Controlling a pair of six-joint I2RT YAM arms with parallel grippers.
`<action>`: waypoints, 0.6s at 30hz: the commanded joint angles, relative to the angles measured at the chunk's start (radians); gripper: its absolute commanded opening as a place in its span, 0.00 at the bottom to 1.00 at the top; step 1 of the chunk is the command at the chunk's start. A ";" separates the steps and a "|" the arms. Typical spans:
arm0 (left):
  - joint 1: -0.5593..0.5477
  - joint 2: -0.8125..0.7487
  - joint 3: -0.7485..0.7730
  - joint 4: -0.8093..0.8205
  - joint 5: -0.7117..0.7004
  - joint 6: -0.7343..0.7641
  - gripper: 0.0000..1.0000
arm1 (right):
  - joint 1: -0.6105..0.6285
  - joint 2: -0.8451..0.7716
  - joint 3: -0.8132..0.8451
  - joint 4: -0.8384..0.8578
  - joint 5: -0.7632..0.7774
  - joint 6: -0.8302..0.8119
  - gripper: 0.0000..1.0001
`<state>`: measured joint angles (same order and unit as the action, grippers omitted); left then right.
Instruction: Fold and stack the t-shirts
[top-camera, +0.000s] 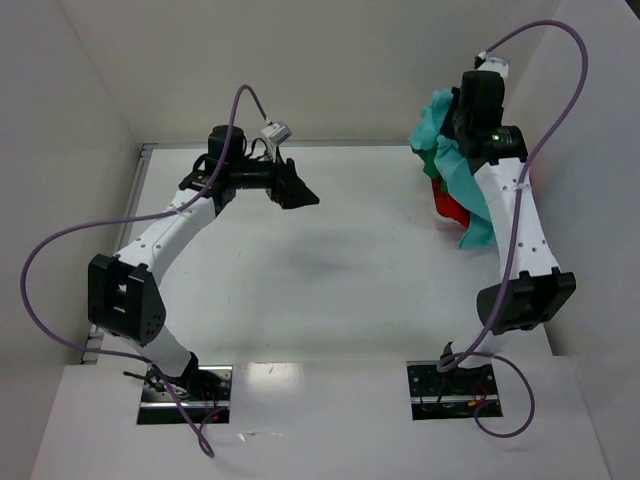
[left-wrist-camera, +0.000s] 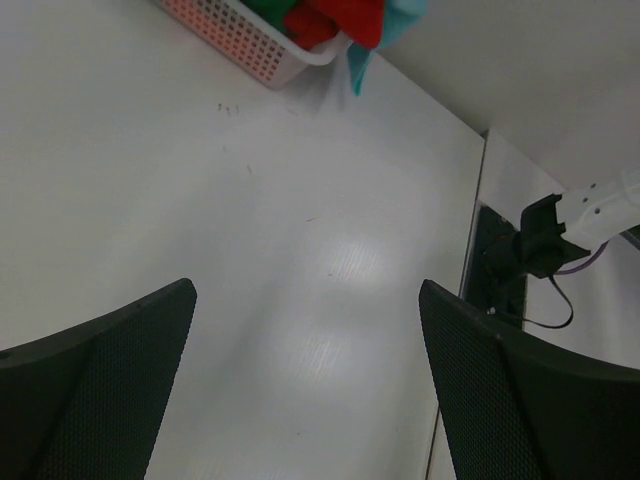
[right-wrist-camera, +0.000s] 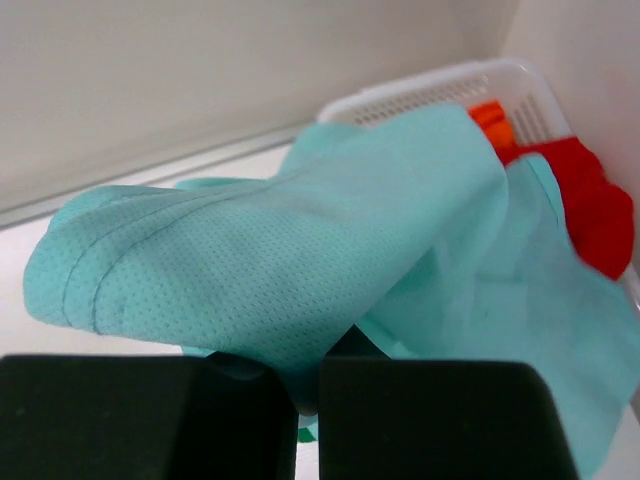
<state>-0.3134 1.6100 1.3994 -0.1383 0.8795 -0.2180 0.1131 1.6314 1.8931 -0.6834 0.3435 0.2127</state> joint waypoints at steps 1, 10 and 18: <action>-0.021 0.011 0.082 0.112 0.087 -0.027 1.00 | 0.017 -0.093 0.112 0.030 -0.145 0.025 0.00; -0.030 -0.054 0.073 0.121 0.070 -0.046 1.00 | 0.005 0.013 0.112 0.042 0.126 0.014 0.00; -0.030 -0.110 0.019 0.056 -0.002 0.019 1.00 | -0.137 0.093 0.147 0.100 0.175 0.037 0.00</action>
<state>-0.3420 1.5352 1.4151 -0.0860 0.8875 -0.2531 0.0486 1.7279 1.9728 -0.6888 0.4534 0.2371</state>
